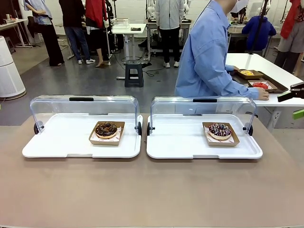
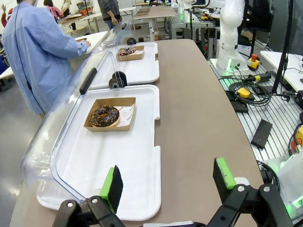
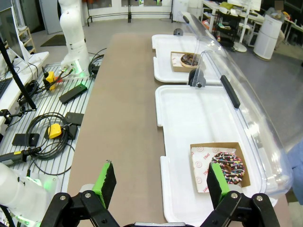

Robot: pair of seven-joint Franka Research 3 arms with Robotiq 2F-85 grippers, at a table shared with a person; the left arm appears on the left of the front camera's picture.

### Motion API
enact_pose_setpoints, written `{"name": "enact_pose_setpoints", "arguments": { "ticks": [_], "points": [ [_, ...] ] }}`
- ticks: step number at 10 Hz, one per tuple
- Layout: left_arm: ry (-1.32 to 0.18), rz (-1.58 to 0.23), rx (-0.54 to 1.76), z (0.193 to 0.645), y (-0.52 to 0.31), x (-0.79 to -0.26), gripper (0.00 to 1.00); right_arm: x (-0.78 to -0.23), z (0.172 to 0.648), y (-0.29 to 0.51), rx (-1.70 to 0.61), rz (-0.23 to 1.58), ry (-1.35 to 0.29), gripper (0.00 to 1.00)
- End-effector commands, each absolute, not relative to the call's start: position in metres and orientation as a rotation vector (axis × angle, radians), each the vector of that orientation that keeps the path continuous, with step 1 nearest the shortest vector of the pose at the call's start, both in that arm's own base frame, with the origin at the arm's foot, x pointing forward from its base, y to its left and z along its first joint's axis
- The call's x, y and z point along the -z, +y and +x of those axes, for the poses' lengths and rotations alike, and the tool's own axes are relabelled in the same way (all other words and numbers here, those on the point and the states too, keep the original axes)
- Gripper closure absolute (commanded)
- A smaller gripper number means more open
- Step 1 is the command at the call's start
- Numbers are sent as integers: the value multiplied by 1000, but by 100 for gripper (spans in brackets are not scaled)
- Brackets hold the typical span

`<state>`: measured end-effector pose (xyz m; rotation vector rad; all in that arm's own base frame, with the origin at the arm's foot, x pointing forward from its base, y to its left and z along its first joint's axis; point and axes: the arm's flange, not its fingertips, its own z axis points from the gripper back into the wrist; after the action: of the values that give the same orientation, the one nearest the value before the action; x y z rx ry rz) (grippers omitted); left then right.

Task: Provide the desired donut to the person.
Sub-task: Place the picked Paper togo box onto the Handle tray extended by the person.

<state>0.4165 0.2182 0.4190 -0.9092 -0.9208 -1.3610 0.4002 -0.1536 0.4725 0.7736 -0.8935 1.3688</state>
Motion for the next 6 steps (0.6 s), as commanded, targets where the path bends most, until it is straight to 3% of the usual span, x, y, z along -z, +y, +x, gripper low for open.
{"name": "enact_pose_setpoints", "arguments": {
  "ticks": [1, 6],
  "points": [
    [-920, -919, 1354, 415, 219, -421, 0, -473, 399, -153, -1378, 775, -890, 0],
    [-920, -919, 1354, 415, 219, -421, 0, -473, 399, -153, -1378, 775, -890, 0]
  ]
}}
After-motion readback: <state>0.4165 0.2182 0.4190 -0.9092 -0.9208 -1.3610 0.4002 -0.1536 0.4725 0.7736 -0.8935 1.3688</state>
